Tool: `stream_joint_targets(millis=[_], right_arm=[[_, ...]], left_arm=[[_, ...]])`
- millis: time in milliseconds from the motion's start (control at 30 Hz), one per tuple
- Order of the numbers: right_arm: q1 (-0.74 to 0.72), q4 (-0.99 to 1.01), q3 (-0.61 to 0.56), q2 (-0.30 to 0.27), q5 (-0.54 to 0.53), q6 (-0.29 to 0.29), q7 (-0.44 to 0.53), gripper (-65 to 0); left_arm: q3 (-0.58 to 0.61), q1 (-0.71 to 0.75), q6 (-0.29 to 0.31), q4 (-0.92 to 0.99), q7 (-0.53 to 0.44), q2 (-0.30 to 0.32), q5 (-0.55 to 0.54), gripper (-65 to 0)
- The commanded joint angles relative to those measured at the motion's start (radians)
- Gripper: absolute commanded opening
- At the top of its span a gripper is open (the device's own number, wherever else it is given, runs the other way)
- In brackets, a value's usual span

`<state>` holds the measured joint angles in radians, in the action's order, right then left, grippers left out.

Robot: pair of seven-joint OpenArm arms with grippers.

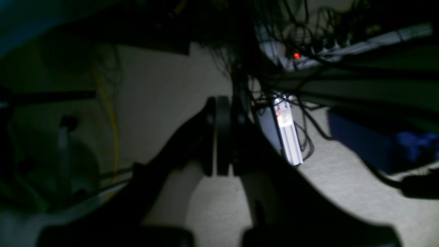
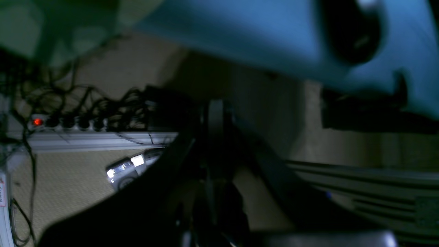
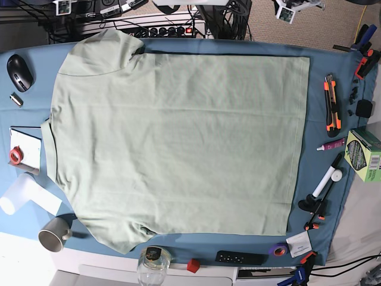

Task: Fold the T-shirt properly
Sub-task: 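Move both grippers down to the shirt's shoulder corners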

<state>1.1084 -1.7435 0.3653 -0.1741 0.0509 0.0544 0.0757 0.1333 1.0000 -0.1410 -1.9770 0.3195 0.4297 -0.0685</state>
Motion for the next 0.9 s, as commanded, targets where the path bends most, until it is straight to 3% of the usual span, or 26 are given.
stream_joint_targets(millis=[0, 67, 133, 233, 300, 333, 500, 600, 667, 767, 867], right_arm=[[0.018, -0.039, 0.021, -0.006, -0.018, -0.014, 0.021, -65.0], [0.016, -0.080, 0.052, -0.006, -0.084, -0.086, 0.008, -65.0], [0.013, -0.111, 0.093, -0.005, -0.179, -0.209, 0.007, -65.0], [-0.017, -0.135, 0.183, -0.004, -0.340, -0.497, -0.031, -65.0], [-0.058, -0.137, 0.257, -0.002, -0.504, -0.708, -0.118, -65.0], [-0.080, -0.137, 0.294, -0.002, -0.603, -0.752, -0.192, -65.0], [-0.159, -0.131, 0.457, -0.003, -1.091, -0.752, -0.602, -65.0], [-0.187, -0.114, 0.531, -0.003, -1.244, -0.752, -0.738, -65.0], [-0.195, -0.106, 0.556, -0.002, -1.236, -0.752, -0.736, -65.0], [-0.197, -0.106, 0.563, 0.000, -1.111, -0.742, -0.660, -65.0], [-0.198, -0.108, 0.563, -0.001, -0.967, -0.743, -0.563, -65.0]], left_arm=[[-0.001, 0.017, 0.024, -0.032, -0.011, 0.005, 0.006, -65.0], [-0.001, 0.017, 0.102, -0.056, -0.008, 0.005, 0.011, -65.0], [-0.001, 0.016, 0.223, -0.079, -0.009, 0.005, 0.026, -65.0], [-0.001, 0.005, 0.427, -0.126, -0.008, 0.005, 0.023, -65.0], [-0.001, -0.008, 0.510, -0.166, 0.013, 0.005, -0.015, -65.0], [-0.003, -0.014, 0.532, -0.189, 0.027, 0.005, -0.040, -65.0], [-0.066, -0.028, 0.589, -0.306, 0.094, 0.005, -0.194, -65.0], [-0.123, -0.028, 0.603, -0.341, 0.108, 0.005, -0.225, -65.0], [-0.157, -0.031, 0.602, -0.344, 0.112, 0.005, -0.224, -65.0], [-0.204, -0.036, 0.602, -0.344, 0.134, 0.005, -0.224, -65.0], [-0.235, -0.037, 0.602, -0.344, 0.133, 0.005, -0.224, -60.3]])
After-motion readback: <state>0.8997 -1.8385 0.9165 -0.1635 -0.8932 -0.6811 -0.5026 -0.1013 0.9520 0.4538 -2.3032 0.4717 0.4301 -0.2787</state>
